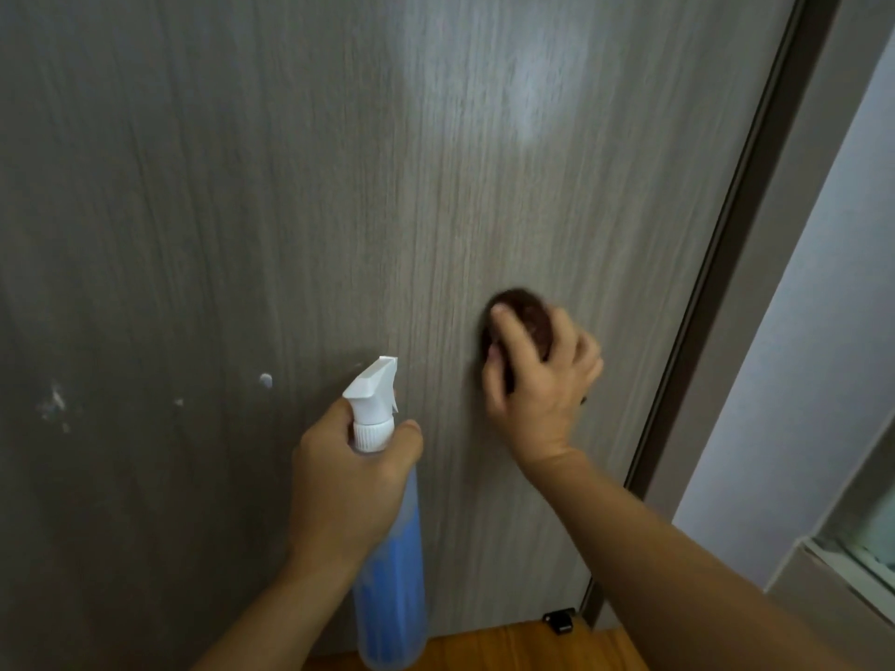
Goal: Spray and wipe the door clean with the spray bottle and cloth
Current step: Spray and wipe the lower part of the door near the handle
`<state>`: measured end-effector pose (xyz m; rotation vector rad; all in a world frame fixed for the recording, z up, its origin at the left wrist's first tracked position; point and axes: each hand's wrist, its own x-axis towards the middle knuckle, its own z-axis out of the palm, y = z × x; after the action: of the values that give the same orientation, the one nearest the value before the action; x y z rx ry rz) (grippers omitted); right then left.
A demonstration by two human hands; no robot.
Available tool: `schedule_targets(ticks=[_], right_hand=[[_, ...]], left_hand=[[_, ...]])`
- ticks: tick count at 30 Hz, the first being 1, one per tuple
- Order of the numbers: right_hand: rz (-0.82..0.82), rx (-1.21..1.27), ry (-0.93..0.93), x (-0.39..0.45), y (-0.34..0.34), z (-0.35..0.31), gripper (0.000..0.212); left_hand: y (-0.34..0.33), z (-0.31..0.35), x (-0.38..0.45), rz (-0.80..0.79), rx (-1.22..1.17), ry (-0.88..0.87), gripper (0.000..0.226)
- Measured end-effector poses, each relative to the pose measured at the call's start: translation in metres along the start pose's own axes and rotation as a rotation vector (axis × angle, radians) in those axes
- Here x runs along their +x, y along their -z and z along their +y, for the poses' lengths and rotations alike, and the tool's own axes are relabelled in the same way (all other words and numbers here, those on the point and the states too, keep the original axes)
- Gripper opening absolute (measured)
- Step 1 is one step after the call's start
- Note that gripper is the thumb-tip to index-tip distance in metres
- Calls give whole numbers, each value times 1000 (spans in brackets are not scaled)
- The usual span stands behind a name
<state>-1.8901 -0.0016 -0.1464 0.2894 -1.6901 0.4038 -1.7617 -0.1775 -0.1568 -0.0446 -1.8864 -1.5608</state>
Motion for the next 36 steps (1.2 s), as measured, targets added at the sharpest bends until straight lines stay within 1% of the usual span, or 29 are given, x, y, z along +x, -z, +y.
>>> schedule_targets(ticks=[2, 4, 6, 8, 10, 11, 13, 15, 16, 18, 20, 21, 25, 27, 29, 31, 33, 36], right_hand=[[-116, -11, 200, -35, 0, 1, 48], [-215, -21, 361, -64, 1, 8, 46], [-297, -45, 448, -83, 6, 16, 54], [-363, -46, 488, -85, 13, 23, 63], [-347, -10, 453, -71, 18, 24, 52], [-323, 10, 388, -58, 20, 22, 46], [-231, 35, 187, -25, 19, 18, 43], [-108, 61, -49, 11, 17, 11, 44], [-59, 69, -135, 26, 16, 7, 45], [-2, 58, -209, 44, 13, -2, 46], [5, 41, -186, 42, 8, -9, 44], [-9, 38, -141, 34, 6, -11, 44], [-124, 12, 157, -22, 4, -4, 48], [-185, 1, 240, -45, 7, 6, 50], [-222, 18, 251, -51, 9, 14, 50], [-227, 42, 241, -38, 10, 17, 49], [-178, 55, 180, -15, 10, 18, 48], [-50, 70, -3, 22, 8, 14, 48]], left_hand=[[2, -1, 0, 1, 11, 11, 15], [3, -2, 0, 10, 31, 15, 14], [3, -2, 0, 9, 37, 9, 16], [2, -1, -1, 9, 37, 11, 19], [1, -1, -1, 13, 44, 16, 20], [0, -1, -2, 11, 43, 18, 20], [0, -1, -2, 10, 40, 26, 20], [1, -3, -3, 6, 42, 31, 19], [0, -3, -3, 3, 40, 29, 18], [0, -4, -2, 0, 36, 22, 17], [-1, -5, -2, -6, 35, 15, 15], [-1, -5, -2, -13, 39, 16, 15], [-2, -5, -3, -26, 41, 26, 12], [-4, -6, -3, -20, 29, 23, 11], [-5, -6, -3, -8, 22, 23, 11], [-5, -6, -3, 2, 17, 26, 11], [-3, -6, -1, 3, 10, 28, 12], [-2, -7, 2, 6, 15, 14, 13]])
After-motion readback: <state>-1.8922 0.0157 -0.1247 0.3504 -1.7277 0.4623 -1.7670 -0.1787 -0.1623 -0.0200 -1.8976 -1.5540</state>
